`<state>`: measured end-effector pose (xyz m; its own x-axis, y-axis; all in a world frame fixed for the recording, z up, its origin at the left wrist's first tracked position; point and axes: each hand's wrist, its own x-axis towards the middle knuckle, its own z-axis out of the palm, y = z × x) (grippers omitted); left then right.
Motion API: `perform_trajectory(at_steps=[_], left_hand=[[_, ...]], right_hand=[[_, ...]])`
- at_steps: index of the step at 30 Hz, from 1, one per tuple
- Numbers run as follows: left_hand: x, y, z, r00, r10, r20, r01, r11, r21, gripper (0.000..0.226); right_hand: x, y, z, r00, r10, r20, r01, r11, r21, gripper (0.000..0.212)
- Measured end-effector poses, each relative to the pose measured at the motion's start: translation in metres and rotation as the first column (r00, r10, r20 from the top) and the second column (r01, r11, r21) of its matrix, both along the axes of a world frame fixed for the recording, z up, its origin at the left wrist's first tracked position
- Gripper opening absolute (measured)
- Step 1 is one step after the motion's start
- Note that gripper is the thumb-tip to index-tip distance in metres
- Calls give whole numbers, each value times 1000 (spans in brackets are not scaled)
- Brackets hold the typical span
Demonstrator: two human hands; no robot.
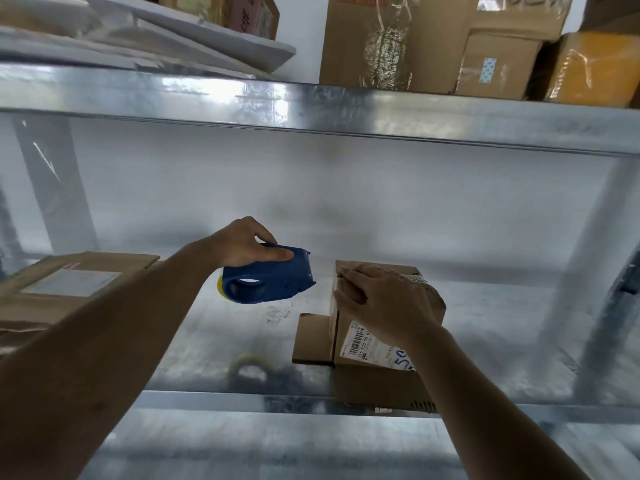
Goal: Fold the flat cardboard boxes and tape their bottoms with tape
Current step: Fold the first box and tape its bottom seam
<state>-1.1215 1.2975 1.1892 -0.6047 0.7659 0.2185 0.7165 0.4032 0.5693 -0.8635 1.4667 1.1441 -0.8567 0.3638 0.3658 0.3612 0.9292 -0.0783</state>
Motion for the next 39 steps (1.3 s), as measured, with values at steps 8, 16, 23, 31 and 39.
perform_trajectory(at_steps=[8, 16, 23, 31, 39], left_hand=[[-2, 6, -22, 998, -32, 55, 33, 999, -23, 31], [13, 17, -19, 999, -42, -10, 41, 996, -84, 33], [24, 28, -12, 981, -11, -192, -14, 992, -128, 42], [43, 42, 16, 883, 28, -469, -128, 975, -183, 51], [36, 25, -5, 869, 33, -494, -197, 938, -285, 55]], right_hand=[[-4, -5, -1, 999, -8, 50, 6, 999, 47, 61], [-11, -5, -10, 999, 4, 50, -9, 995, 100, 66], [-18, -10, -11, 998, -10, 57, 2, 990, 141, 70], [-21, -19, -11, 997, -38, 66, 27, 987, 161, 76], [-17, -25, -9, 995, -68, 70, 58, 988, 142, 70]])
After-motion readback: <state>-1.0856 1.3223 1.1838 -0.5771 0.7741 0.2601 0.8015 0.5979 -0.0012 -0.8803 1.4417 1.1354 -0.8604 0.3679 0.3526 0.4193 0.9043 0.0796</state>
